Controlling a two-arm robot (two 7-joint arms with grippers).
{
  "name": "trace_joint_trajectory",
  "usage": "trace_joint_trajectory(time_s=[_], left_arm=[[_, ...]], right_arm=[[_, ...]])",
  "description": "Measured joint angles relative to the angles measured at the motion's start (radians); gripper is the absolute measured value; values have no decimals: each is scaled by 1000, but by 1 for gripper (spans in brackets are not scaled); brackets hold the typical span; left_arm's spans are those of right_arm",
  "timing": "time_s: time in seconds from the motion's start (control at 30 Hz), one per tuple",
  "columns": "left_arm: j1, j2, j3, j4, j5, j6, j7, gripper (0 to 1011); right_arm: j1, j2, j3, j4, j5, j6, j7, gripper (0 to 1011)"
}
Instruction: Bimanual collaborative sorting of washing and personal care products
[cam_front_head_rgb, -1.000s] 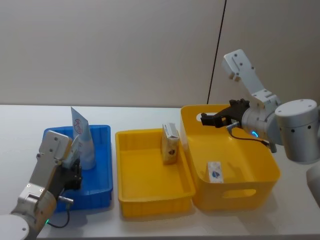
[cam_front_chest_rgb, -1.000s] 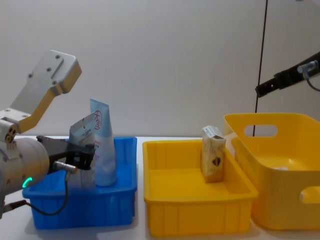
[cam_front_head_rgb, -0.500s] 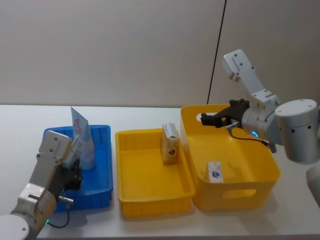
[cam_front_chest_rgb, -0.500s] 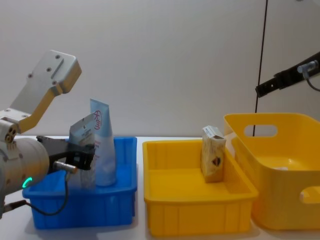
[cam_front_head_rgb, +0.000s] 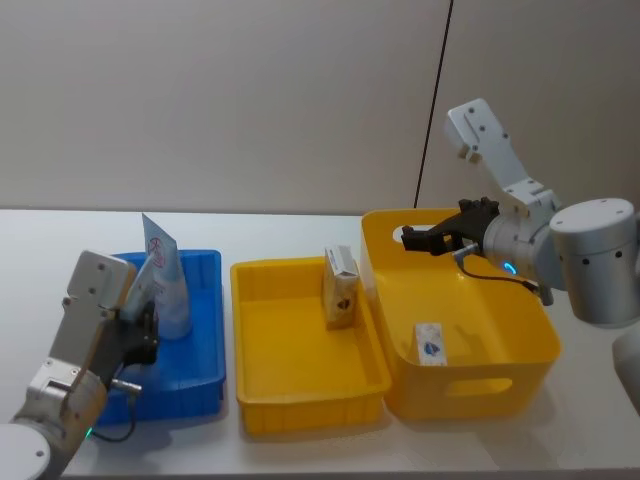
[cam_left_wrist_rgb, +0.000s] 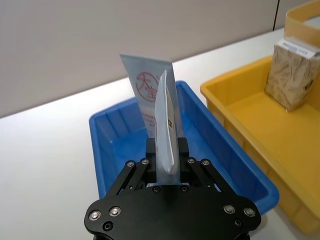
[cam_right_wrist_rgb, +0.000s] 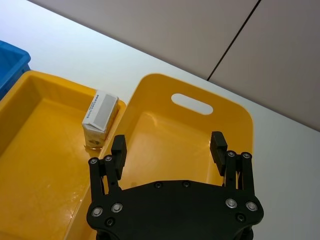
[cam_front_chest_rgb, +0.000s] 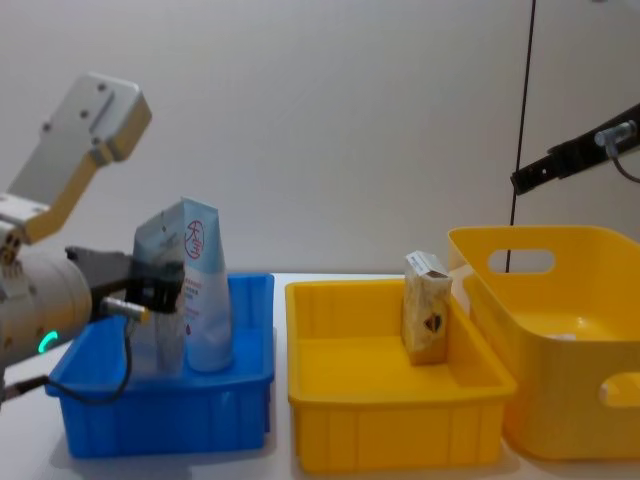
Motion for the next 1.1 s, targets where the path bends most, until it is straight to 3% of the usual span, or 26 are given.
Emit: trace_joint_trajectory(time_s=[0.43, 0.8, 1.1], left_arm=[[-27, 5, -34, -86, -6, -8, -18, 213], [-80, 40, -47, -194, -29, 69, -97, 213], [-139, 62, -44, -268, -39, 100, -166, 213]], right_arm=[[0, 0, 0, 0, 0, 0, 0, 1003], [0, 0, 0, 0, 0, 0, 0, 1003], [15, 16, -29, 9, -11, -37, 39, 1003]])
